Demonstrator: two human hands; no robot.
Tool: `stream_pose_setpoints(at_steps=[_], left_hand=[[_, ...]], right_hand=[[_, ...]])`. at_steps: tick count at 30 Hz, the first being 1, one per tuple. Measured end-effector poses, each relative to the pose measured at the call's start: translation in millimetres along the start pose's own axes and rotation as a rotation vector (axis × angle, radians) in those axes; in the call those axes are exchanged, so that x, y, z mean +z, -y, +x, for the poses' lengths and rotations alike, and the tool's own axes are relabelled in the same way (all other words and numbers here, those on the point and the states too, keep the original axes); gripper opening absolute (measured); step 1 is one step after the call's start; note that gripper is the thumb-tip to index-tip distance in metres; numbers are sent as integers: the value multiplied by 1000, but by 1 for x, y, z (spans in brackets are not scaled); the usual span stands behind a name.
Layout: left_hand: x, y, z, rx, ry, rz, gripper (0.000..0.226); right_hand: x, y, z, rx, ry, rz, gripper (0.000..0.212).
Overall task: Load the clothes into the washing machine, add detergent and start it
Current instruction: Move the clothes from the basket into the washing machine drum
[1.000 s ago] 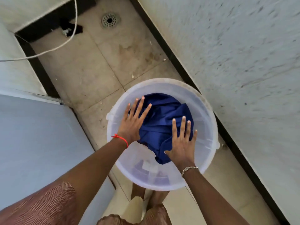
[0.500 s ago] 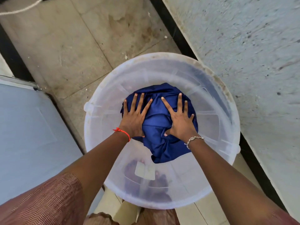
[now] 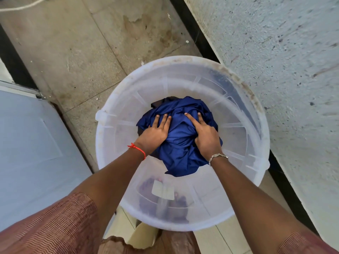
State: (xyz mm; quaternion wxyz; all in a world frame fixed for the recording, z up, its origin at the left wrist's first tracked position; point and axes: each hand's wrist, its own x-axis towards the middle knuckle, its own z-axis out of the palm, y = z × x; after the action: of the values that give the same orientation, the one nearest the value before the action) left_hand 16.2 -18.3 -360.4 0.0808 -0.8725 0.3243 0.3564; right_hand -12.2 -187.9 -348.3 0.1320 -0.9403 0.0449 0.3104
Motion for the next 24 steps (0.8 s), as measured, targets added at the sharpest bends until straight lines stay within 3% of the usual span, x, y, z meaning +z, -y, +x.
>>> stream_pose_setpoints(at_steps=[11, 19, 24], left_hand=[[-82, -22, -126, -3, -12, -33, 62], [-208, -29, -257, -27, -119, -50, 64], [-276, -34, -358, -59, -270, -22, 68]], right_hand=[[-90, 44, -130, 29, 5, 78, 89], [-226, 98, -235, 33, -40, 78, 89], [-314, 145, -320, -20, -119, 84, 88]])
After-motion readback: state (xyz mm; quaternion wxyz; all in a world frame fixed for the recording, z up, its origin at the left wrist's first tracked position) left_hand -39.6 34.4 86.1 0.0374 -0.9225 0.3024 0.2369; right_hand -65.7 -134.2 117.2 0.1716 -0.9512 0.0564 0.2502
